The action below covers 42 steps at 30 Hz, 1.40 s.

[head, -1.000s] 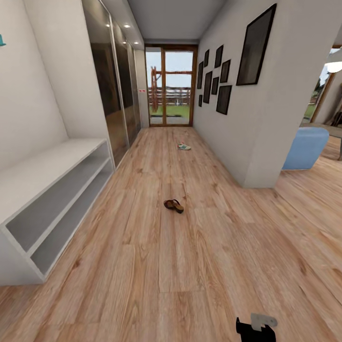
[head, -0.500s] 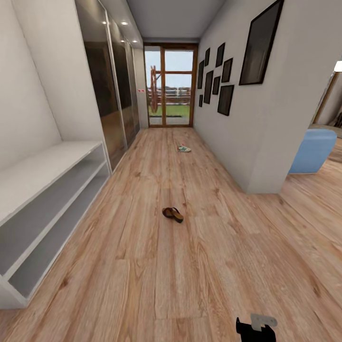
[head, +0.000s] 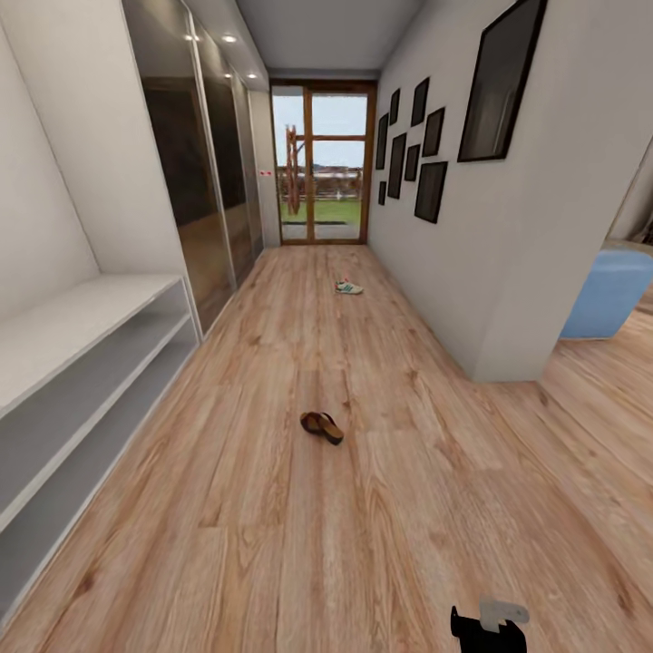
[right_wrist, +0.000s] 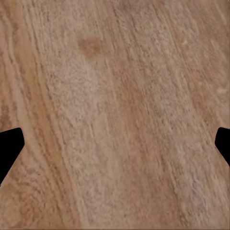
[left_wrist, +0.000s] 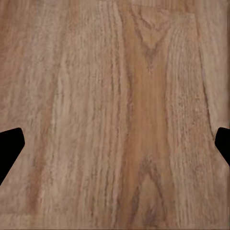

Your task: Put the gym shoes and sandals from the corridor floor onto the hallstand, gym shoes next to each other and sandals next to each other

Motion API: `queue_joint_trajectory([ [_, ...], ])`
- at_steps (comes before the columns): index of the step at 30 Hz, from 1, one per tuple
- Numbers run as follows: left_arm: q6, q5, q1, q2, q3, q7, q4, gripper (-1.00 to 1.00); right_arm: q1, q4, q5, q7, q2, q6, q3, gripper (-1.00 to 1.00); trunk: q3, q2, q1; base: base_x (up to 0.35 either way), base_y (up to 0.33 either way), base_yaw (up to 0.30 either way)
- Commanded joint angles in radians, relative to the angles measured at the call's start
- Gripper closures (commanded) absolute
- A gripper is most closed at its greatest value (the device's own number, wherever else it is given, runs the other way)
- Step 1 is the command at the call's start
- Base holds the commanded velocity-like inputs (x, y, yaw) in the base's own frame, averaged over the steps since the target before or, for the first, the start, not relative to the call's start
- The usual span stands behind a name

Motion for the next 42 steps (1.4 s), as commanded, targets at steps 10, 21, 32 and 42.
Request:
queue_joint_trajectory([
  [10,0.0,0.009,0.0,0.0,0.004,-0.01,0.001,-1.0,-0.001,0.001,0.0,0.002,0.0,-0.004,-0.005,-1.0,-0.001,0.0,0.0,0.283,-0.158,0.0],
  [21,0.0,0.009,0.0,0.0,0.004,-0.01,0.001,-1.0,-0.001,0.001,0.0,0.003,0.001,-0.004,-0.005,-1.0,-0.001,0.0,0.0,0.226,-0.201,0.0],
  [32,0.0,0.009,0.0,0.0,0.004,-0.009,0.001,-1.0,-0.001,0.001,0.0,0.003,0.001,-0.004,-0.005,-1.0,-0.001,0.0,0.0,0.187,-0.225,0.005],
  [42,0.0,0.009,0.0,0.0,0.004,-0.009,0.001,-1.0,-0.001,0.001,0.0,0.002,0.002,-0.004,-0.005,-1.0,-0.001,0.0,0.0,0.182,-0.228,0.156],
])
